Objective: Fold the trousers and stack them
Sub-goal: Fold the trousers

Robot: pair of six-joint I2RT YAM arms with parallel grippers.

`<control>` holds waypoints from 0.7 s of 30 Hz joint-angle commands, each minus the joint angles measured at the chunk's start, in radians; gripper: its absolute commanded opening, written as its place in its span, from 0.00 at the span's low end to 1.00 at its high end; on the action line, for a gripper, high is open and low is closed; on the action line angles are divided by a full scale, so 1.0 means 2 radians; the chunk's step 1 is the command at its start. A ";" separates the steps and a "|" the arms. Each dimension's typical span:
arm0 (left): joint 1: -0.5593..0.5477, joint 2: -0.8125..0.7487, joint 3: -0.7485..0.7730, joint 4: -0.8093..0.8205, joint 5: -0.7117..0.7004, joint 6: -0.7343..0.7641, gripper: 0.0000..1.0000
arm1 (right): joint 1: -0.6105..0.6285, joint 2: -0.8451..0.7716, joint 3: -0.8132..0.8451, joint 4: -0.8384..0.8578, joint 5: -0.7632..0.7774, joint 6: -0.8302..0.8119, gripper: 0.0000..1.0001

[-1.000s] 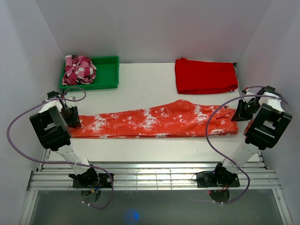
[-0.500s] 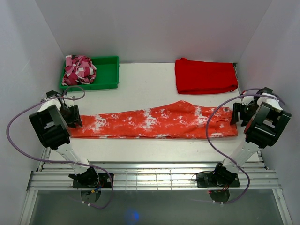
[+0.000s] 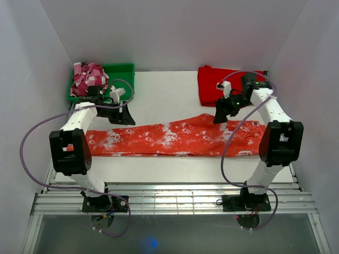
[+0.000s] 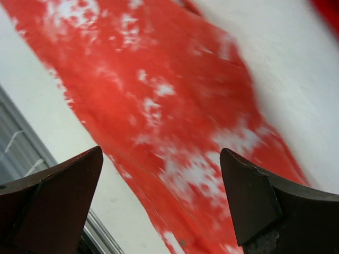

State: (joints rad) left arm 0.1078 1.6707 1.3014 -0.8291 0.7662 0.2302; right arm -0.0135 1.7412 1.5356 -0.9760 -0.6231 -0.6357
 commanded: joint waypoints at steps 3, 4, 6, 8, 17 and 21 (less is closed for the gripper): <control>-0.015 0.048 -0.072 0.078 0.043 -0.095 0.70 | 0.050 0.078 -0.056 0.002 -0.019 0.016 0.97; -0.014 0.060 -0.074 0.082 0.038 -0.095 0.69 | 0.050 0.087 -0.061 0.003 -0.007 0.017 0.97; -0.004 0.094 -0.071 0.082 0.018 -0.095 0.68 | 0.048 0.106 -0.076 0.009 0.044 0.019 0.98; 0.013 0.124 -0.062 0.082 -0.001 -0.097 0.67 | 0.041 0.107 -0.101 0.022 0.094 0.021 0.98; 0.132 0.226 0.051 0.065 -0.107 -0.038 0.67 | -0.048 0.110 -0.167 0.057 0.246 0.013 0.94; 0.148 0.229 0.111 0.032 -0.133 -0.002 0.68 | -0.078 0.112 -0.164 0.056 0.268 0.014 0.93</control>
State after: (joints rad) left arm 0.3500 2.1067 1.4498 -0.8349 0.8127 0.0757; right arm -0.0841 1.8954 1.2606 -0.9245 -0.5140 -0.5682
